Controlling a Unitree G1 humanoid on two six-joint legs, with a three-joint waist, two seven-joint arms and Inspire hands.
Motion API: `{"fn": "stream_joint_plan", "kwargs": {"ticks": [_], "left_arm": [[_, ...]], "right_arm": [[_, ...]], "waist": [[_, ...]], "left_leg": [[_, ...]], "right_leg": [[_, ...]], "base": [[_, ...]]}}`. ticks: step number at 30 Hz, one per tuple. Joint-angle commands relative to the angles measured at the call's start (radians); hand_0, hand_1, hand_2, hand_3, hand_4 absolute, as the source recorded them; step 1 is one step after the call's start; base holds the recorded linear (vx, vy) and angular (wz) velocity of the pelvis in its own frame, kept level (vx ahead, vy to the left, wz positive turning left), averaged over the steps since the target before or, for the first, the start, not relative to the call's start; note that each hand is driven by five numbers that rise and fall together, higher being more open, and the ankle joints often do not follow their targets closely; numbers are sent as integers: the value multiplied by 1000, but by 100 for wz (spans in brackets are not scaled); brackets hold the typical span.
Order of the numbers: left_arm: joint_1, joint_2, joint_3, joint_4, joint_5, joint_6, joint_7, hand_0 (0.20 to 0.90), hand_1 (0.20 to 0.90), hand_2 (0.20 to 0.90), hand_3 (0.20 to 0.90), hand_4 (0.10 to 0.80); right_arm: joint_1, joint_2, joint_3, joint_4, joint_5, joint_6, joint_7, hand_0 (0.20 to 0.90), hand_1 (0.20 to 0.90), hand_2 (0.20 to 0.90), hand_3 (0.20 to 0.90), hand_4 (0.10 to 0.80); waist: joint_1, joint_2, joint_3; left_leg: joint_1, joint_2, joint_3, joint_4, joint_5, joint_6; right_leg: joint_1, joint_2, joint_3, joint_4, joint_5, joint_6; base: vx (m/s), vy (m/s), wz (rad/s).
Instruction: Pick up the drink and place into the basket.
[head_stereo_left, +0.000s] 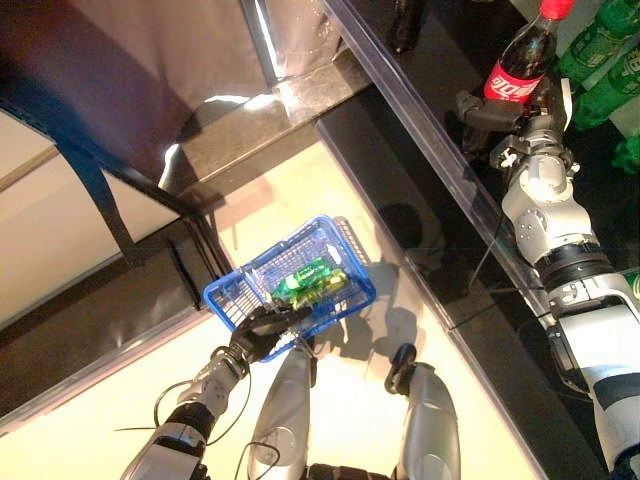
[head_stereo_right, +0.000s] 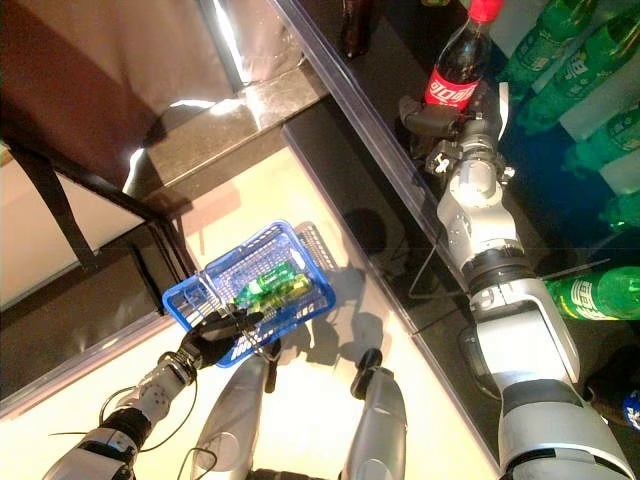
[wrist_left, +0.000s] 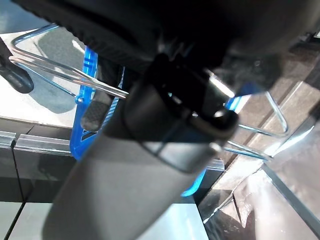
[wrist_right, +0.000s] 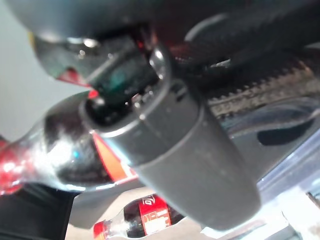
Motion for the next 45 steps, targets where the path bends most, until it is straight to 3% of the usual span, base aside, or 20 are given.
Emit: {"fn": "stream_joint_plan", "kwargs": {"ticks": [1,29,34,39,45], "left_arm": [[165,103,-97,-61,17,37,-61,300,300,300,200,100],[159,106,-94,-49,36,20,-64,300,300,300,200,100],[175,101,-73,-29,57,16,-79,300,300,300,200,100],[207,89,-33,-7,96,0,-84,300,300,300,200,100],[238,77,16,11,143,-4,-76,300,300,300,200,100]], "right_arm": [[-154,-41,-60,-8,130,-99,58,300,300,300,200,100],[-131,-4,-81,1,137,-147,87,300,300,300,200,100],[-97,2,-79,-30,110,-154,109,300,300,300,200,100],[-20,-5,-81,-114,34,-161,111,300,300,300,200,100],[113,-15,-94,-281,10,-152,104,300,300,300,200,100]], "waist": [[50,-8,-15],[53,-17,-35],[46,-26,-89],[37,-44,-174],[24,-62,-276]], "left_leg": [[-20,4,-47,3,1,35],[41,7,-37,-78,29,33],[129,5,-27,-195,69,26],[249,13,22,-384,140,5],[360,39,70,-545,206,-13]], "right_leg": [[46,-68,13,-105,115,77],[104,-68,-2,-194,150,89],[190,-56,-11,-321,185,99],[314,-35,-40,-494,238,115],[419,-12,-78,-596,263,127]], "base": [[9,11,4],[-7,-6,1],[11,-13,-6],[17,-3,-9],[32,-33,-5]]}}
